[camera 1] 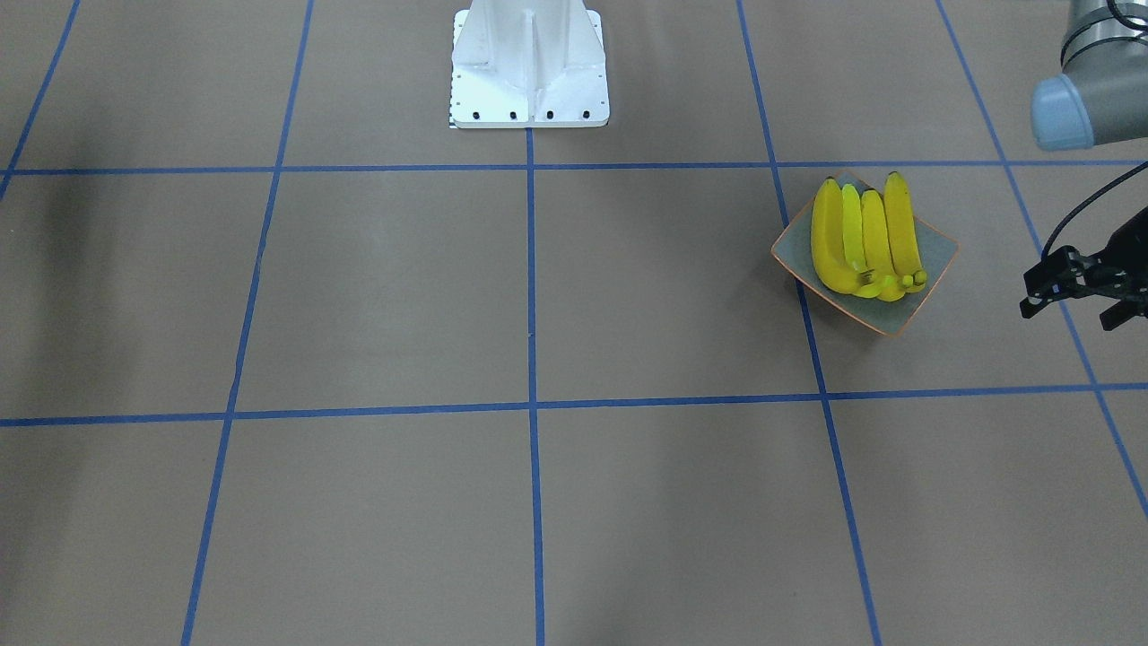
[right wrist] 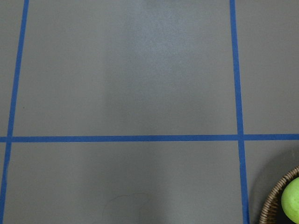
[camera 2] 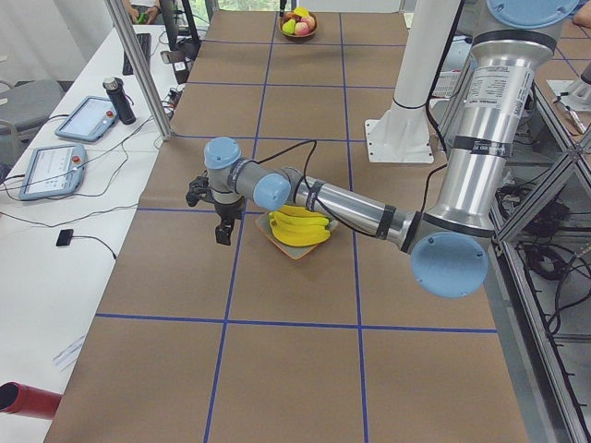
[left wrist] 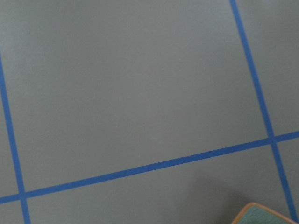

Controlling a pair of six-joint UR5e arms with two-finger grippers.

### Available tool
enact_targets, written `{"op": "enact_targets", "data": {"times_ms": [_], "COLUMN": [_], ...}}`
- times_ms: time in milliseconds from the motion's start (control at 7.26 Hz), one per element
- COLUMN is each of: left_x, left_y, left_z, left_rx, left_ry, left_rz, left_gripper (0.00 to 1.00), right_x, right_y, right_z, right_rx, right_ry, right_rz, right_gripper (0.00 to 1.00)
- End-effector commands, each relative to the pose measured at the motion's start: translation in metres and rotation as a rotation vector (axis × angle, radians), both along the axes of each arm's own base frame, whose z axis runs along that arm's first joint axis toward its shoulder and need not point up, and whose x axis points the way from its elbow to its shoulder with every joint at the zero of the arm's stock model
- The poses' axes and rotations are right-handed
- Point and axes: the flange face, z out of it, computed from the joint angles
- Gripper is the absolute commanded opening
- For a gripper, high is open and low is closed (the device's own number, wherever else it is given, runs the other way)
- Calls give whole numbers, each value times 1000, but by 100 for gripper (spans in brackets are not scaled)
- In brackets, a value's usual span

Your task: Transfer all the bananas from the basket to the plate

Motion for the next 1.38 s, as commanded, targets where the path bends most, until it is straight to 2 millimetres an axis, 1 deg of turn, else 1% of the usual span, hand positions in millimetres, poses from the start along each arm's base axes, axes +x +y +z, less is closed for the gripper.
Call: {"op": "enact_targets", "data": {"times_ms": [0,276,551,827,1240], "left_x": [-14,-14,-14,-16,-16], "left_y": [3,4,4,9,9], "left_z": [17,16,15,20,19], "left_rx": [22,21,20,15,18], "left_ry": [-27,-26,-24,-23,-22], "left_rz": [51,52,50,49,49], "left_gripper": [100,100,100,100,100], "right_x": [7,6,7,7,7], "right_y": [-2,-5,-6,-6,-6], "right_z": [15,19,18,18,17], "right_rx": [-6,-13,-12,-12,-9], "right_ry": [14,14,14,14,13], "right_rz": [-18,-19,-17,-17,-17], "right_gripper": [100,100,100,100,100]}}
